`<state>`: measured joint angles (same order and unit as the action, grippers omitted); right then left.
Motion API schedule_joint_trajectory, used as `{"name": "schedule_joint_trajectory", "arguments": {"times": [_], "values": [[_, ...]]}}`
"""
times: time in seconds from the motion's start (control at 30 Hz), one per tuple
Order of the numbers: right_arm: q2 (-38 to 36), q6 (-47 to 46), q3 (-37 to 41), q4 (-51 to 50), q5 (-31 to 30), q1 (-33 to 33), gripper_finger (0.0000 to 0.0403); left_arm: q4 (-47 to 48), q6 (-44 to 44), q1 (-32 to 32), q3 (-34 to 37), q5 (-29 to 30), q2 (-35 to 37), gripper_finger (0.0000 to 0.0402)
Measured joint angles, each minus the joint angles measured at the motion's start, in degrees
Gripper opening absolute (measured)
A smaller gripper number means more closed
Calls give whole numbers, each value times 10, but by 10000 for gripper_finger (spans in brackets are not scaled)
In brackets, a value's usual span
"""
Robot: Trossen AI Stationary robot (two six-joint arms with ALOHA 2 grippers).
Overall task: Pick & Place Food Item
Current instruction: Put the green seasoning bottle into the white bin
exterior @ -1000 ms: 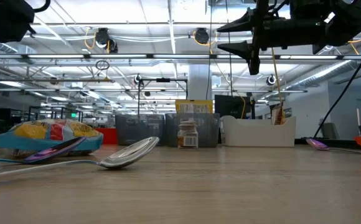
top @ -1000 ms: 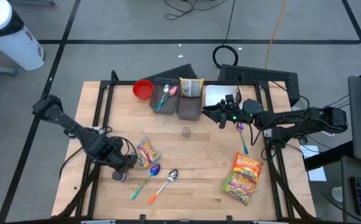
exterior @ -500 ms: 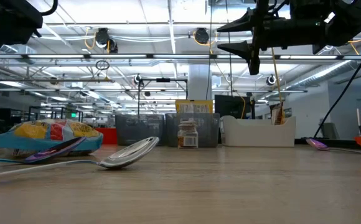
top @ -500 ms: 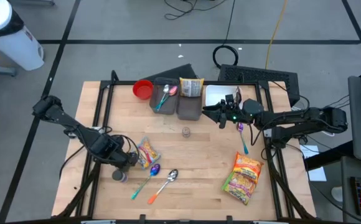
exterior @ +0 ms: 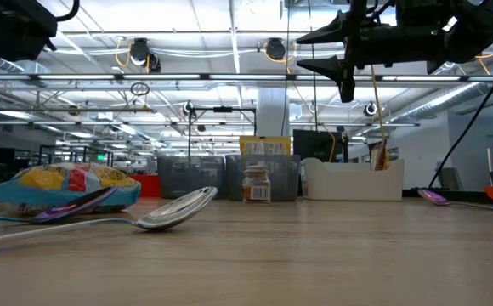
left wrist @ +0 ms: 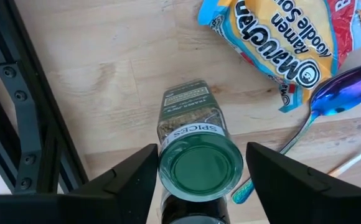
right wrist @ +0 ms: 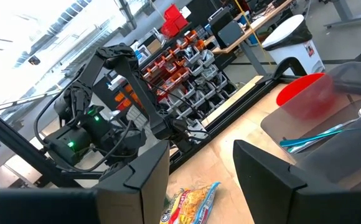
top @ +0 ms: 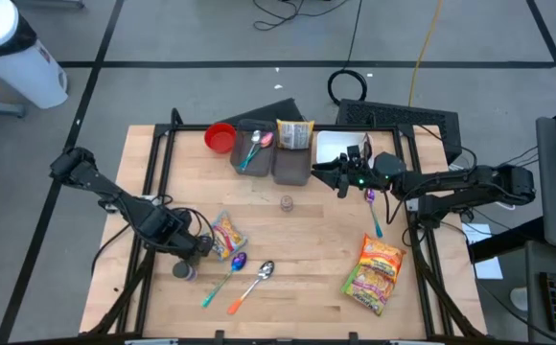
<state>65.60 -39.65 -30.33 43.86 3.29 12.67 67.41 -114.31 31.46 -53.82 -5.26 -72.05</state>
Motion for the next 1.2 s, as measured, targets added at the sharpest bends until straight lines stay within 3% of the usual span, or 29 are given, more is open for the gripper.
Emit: {"name": "schedule_joint_trajectory", "arguments": {"times": [0.4, 0.7, 0.9, 1.2], "values": [[0, 3, 0, 0, 0, 0, 171, -3, 1, 0, 3, -3, 1, 229], [0, 3, 0, -1, 0, 0, 171, -36, -1, 0, 35, -37, 0, 239], [0, 3, 0, -7, 0, 0, 171, -46, -2, -1, 38, -40, 0, 212], [0, 6, 0, -8, -2, 0, 171, -44, 31, -16, 38, -47, 0, 211]]}}
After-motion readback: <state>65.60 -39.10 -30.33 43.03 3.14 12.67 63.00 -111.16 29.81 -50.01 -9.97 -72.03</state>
